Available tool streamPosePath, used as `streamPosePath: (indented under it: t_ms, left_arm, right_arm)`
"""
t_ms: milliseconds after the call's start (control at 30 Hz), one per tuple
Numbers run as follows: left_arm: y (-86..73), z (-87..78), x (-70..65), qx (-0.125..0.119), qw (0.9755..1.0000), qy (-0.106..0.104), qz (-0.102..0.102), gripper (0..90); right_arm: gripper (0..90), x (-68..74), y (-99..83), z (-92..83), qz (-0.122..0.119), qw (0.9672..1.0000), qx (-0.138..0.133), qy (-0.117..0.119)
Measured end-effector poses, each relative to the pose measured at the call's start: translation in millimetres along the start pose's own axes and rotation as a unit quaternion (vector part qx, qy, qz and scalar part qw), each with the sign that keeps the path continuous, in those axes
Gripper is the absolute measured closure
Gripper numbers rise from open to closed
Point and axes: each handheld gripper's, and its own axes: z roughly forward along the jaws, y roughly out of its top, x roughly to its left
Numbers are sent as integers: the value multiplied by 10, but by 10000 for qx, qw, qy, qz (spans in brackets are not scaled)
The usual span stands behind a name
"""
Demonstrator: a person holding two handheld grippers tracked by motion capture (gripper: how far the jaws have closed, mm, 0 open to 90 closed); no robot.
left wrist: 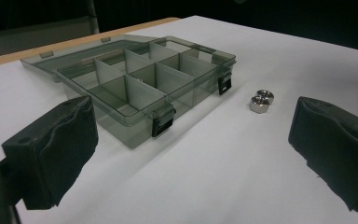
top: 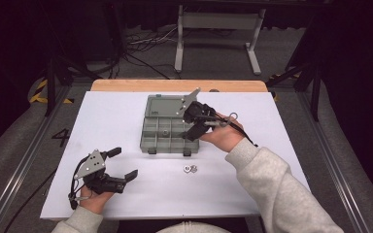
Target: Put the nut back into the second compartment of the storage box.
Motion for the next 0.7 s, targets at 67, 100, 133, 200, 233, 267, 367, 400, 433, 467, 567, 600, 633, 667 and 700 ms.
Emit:
streamPosePath:
  t_ms: [67,100,133,200,233,267,367,400,433,467,567,600,633,667,700]
  left_arm:
    - [1,-4,-2,23,10000,-2,14,21]
    - [-2,-5,-9,20,10000,11,-8,21]
    - [-2,-5,-9,20,10000,11,-8,21]
    - [-4,-10,-12,22,10000,21,-11,21]
    - [-4,-15,-10,37,10000,18,9,21]
    - [-6,-15,-10,28,10000,23,4,21]
    - [-9,-13,-10,38,10000,27,0,21]
    - [-7,-13,-12,50,10000,23,-4,21]
    - [-6,-10,-14,59,10000,28,9,21]
    - [-6,-10,-14,59,10000,28,9,21]
    - [-6,1,-16,43,10000,20,-1,21]
    - [-4,0,-13,54,10000,15,3,21]
    - [-3,2,-14,54,10000,4,2,21]
    - [-4,4,-16,50,10000,-2,-23,21]
    - [-4,4,-16,50,10000,-2,-23,21]
  right_arm:
    - [416,59,-84,-20,-68,10000,-8,21]
    - [415,82,-113,-24,-72,10000,2,47]
    - [415,82,-113,-24,-72,10000,2,47]
    - [415,161,-215,-7,-132,9998,71,145]
    - [417,200,-258,12,-130,9997,122,174]
    - [418,251,-323,51,-160,9994,191,228]
    - [422,334,-432,145,-167,9988,322,327]
    - [423,356,-465,181,-195,9984,379,375]
    - [425,390,-500,222,-189,9978,477,414]
    - [425,390,-500,222,-189,9978,477,414]
    - [431,458,-566,336,-237,9963,649,517]
    - [433,475,-582,373,-268,9957,713,521]
    - [436,494,-593,406,-250,9952,773,547]
    - [441,505,-606,448,-284,9946,818,581]
    - [448,512,-611,467,-291,9942,852,589]
